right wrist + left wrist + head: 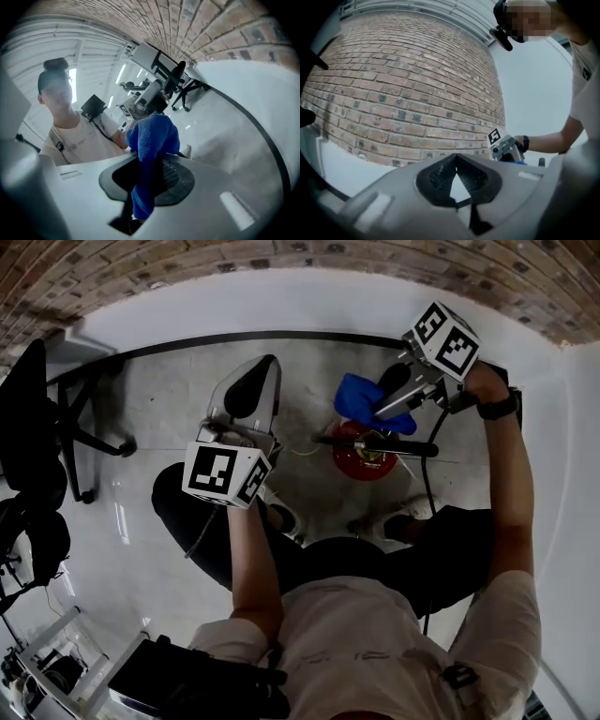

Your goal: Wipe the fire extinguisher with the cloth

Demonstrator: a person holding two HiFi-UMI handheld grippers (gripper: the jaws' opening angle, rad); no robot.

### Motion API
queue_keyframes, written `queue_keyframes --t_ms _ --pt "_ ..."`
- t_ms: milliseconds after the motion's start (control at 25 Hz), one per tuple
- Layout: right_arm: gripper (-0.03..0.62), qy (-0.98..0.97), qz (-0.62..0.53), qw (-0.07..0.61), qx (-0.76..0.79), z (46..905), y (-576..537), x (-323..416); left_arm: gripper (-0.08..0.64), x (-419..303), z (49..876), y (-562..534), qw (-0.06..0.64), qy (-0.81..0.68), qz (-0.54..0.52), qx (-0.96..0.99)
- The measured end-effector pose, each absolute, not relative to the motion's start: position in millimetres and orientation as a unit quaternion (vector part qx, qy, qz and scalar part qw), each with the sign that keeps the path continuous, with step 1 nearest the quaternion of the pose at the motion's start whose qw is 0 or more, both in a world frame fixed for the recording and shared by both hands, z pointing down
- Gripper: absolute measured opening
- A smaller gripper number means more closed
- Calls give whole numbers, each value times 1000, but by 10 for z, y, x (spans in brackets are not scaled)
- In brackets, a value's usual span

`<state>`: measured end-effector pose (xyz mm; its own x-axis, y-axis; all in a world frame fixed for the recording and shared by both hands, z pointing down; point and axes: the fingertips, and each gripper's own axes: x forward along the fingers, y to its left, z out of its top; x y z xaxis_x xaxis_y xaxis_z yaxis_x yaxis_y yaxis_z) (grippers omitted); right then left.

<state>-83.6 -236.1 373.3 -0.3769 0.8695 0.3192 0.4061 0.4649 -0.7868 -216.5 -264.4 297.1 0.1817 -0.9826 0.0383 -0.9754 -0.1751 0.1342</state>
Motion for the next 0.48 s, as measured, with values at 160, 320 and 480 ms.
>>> queue_keyframes --t_ms 160,320,480 --pt "71 -752 330 410 -397 4192 -2515 -957 3 -2223 3020 -2629 68 -644 -28 762" --pt "69 -702 306 526 -371 5191 -2620 -811 3 -2244 3109 -2642 76 -645 -25 760" --pt "61 -649 324 588 -356 6299 -2563 -656 3 -2275 3211 -2683 86 -647 -22 758"
